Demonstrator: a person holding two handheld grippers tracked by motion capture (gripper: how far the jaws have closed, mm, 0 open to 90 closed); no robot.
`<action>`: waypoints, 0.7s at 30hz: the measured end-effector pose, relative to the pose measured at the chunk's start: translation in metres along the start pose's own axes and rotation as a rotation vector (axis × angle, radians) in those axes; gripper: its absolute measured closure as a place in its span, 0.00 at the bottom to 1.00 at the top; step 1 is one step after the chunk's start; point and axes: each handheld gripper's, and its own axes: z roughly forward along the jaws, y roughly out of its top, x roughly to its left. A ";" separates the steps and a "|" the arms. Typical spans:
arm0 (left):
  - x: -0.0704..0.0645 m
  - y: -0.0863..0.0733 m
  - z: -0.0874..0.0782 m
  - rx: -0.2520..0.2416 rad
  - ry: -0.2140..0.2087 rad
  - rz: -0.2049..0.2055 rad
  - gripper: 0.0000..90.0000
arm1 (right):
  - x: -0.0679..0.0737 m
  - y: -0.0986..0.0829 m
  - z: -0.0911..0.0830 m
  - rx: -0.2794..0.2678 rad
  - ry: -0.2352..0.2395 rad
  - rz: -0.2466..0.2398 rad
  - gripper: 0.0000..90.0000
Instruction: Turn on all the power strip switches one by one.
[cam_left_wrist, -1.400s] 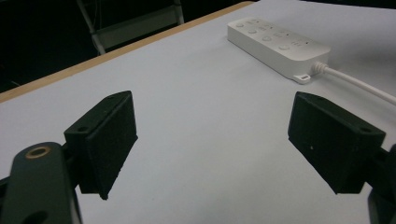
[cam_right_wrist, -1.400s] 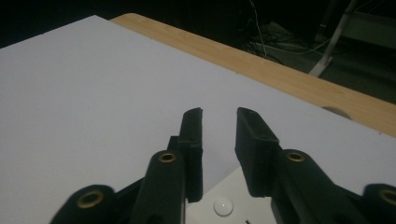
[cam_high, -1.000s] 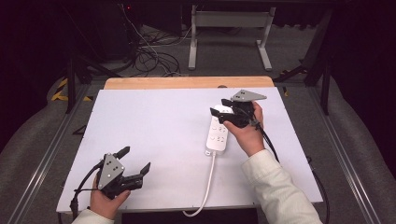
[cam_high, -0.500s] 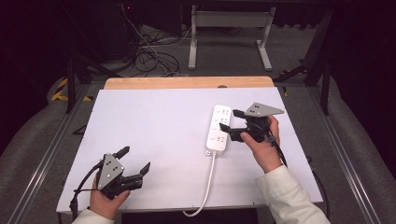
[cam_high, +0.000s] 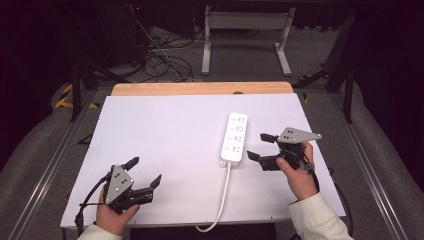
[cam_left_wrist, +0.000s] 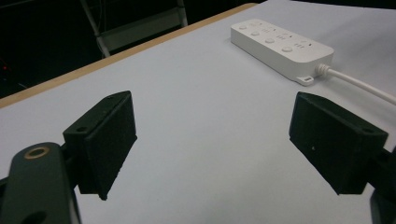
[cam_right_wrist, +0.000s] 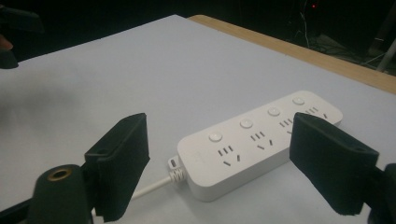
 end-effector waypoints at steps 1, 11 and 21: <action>0.000 0.000 0.000 0.000 0.001 0.000 0.17 | 0.001 -0.003 -0.001 0.005 0.003 -0.001 0.21; 0.001 0.000 0.000 0.002 -0.002 0.008 0.17 | 0.005 -0.034 -0.006 0.027 0.053 -0.022 0.17; 0.002 -0.004 0.004 0.015 -0.030 -0.012 0.14 | 0.009 -0.067 -0.003 0.079 0.069 0.001 0.16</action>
